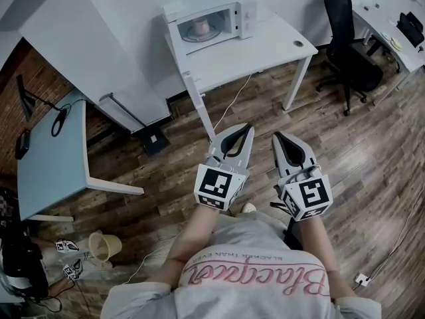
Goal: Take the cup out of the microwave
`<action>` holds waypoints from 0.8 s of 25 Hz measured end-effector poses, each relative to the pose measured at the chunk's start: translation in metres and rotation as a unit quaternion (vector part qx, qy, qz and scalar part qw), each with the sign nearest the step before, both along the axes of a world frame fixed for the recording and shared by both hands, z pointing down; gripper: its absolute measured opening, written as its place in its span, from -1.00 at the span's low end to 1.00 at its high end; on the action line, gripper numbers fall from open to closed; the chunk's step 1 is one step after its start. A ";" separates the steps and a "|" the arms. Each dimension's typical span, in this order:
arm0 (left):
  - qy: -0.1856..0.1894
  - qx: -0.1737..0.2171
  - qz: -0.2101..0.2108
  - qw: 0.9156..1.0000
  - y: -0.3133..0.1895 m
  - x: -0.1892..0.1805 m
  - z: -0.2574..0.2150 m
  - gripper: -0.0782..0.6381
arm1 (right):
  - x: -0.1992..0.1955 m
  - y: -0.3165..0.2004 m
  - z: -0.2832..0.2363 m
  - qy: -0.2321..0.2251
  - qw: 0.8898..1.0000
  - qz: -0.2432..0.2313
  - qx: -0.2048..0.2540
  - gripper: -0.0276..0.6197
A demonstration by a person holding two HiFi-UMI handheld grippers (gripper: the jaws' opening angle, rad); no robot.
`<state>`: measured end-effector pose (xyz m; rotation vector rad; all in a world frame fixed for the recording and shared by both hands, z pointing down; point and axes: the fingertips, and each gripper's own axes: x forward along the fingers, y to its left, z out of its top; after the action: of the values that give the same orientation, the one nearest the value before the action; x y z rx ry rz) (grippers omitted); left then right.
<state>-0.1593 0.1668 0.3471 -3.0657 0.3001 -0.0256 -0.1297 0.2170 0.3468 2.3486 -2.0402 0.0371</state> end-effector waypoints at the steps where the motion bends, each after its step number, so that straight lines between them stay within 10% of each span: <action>1: -0.001 0.002 -0.002 1.000 0.000 0.003 0.000 -0.76 | 0.003 0.000 0.001 -0.001 1.000 -0.003 -0.001 -0.88; 20: -0.003 0.002 -0.032 0.999 -0.009 0.027 0.011 -0.76 | 0.032 -0.008 0.013 -0.006 1.000 -0.021 -0.006 -0.88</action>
<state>-0.1324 0.1583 0.3576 -3.0508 0.3979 -0.0385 -0.0979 0.2088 0.3603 2.3035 -2.0876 0.0630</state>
